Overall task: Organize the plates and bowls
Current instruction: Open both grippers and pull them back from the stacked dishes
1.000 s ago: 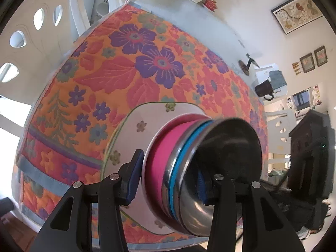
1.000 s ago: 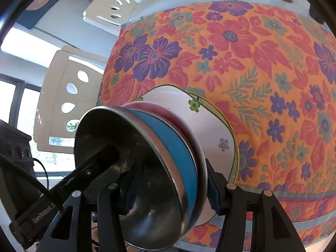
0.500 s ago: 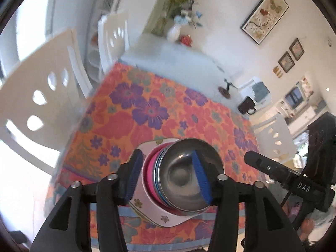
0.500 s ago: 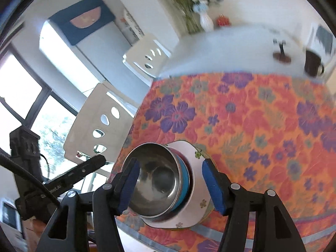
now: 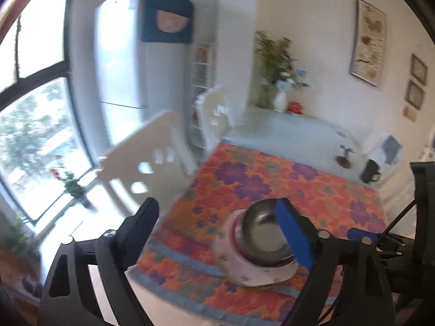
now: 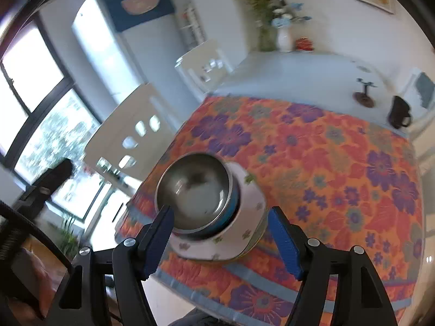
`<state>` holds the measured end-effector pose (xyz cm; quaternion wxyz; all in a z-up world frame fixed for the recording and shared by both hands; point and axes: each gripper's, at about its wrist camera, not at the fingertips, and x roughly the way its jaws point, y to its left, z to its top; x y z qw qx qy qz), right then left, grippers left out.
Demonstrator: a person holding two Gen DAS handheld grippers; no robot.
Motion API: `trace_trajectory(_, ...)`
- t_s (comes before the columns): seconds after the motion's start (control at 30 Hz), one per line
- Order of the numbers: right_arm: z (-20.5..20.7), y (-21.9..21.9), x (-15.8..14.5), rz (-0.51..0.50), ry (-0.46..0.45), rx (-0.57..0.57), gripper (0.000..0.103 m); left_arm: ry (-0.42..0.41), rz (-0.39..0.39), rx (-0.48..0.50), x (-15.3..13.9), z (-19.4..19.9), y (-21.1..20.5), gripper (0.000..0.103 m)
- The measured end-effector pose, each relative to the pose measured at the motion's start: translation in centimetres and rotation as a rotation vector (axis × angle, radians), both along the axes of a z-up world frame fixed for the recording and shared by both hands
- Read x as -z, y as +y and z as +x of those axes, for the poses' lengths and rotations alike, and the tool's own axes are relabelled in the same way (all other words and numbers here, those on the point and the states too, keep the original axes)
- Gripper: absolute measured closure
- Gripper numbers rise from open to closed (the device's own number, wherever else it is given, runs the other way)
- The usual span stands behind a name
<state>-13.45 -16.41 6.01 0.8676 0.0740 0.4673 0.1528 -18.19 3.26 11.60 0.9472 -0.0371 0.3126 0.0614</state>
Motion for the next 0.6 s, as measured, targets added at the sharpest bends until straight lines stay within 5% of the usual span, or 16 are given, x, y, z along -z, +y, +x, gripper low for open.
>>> trace_trajectory(0.13, -0.5, 1.5, 0.0, -0.031, -0.018, -0.093, 0.034, -0.005, 0.073, -0.109, -1.2, -3.3, 1.3, 0.014)
trace_trajectory(0.23, -0.7, 2.4, -0.7, -0.013, -0.032, -0.127, 0.034, -0.017, 0.044, -0.163, -1.9, -5.0, 2.6, 0.014)
trace_trajectory(0.6, -1.7, 3.9, -2.1, -0.045, -0.06, -0.144, 0.034, -0.043, 0.02, -0.173, -2.1, -5.5, 3.3, 0.008)
